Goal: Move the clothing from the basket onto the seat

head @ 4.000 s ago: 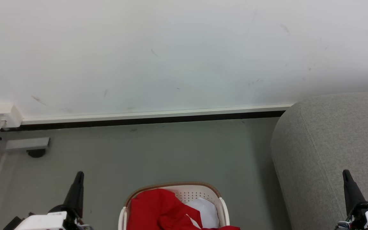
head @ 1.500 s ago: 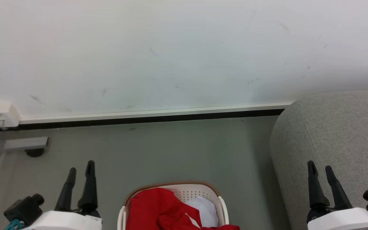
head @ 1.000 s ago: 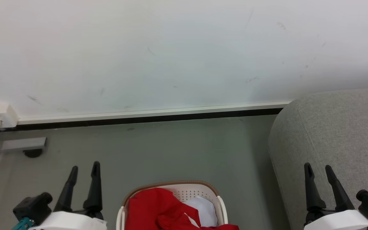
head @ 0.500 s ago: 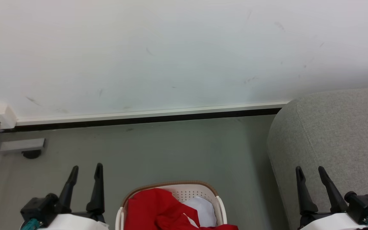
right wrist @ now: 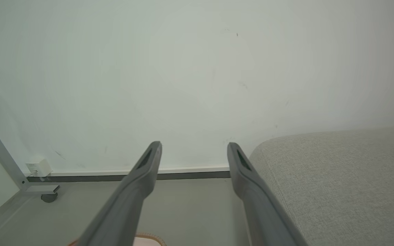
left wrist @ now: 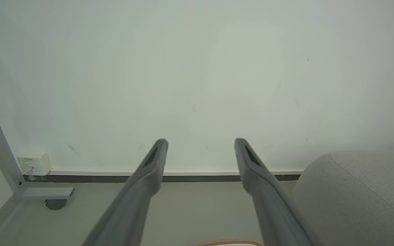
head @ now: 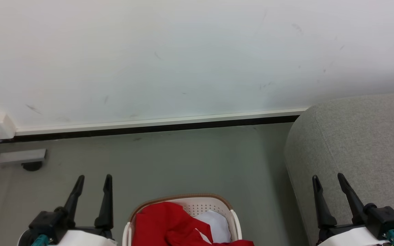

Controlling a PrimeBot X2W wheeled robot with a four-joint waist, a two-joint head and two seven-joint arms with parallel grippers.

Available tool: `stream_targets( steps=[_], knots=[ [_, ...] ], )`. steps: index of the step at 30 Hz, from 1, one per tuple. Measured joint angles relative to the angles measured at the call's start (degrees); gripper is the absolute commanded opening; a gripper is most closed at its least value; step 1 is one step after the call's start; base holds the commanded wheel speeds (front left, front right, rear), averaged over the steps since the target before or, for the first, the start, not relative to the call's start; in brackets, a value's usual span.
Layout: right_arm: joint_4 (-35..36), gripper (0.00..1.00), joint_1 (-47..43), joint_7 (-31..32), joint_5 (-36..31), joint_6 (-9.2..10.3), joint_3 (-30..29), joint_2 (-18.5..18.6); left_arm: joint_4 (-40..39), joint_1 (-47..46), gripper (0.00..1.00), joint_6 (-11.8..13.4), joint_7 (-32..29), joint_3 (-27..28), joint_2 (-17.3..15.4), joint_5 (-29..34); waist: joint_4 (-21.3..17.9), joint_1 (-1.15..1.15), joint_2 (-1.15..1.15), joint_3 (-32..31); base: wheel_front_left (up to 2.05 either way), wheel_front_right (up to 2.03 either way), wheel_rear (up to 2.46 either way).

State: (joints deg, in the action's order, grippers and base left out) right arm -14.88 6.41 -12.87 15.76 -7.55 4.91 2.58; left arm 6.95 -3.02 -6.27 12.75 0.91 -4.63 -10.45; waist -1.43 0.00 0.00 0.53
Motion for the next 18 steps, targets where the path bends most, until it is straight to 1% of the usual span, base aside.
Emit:
stream_targets(
  steps=[18],
  knots=[
    [0.1,1.00,0.4,-1.8,-6.1,0.00,0.6,0.1,-0.2,0.0,1.00,-0.5,2.0,0.6,0.4,6.3,-0.3,0.00,0.00,-0.4,0.00,0.00,0.00]
  ],
)
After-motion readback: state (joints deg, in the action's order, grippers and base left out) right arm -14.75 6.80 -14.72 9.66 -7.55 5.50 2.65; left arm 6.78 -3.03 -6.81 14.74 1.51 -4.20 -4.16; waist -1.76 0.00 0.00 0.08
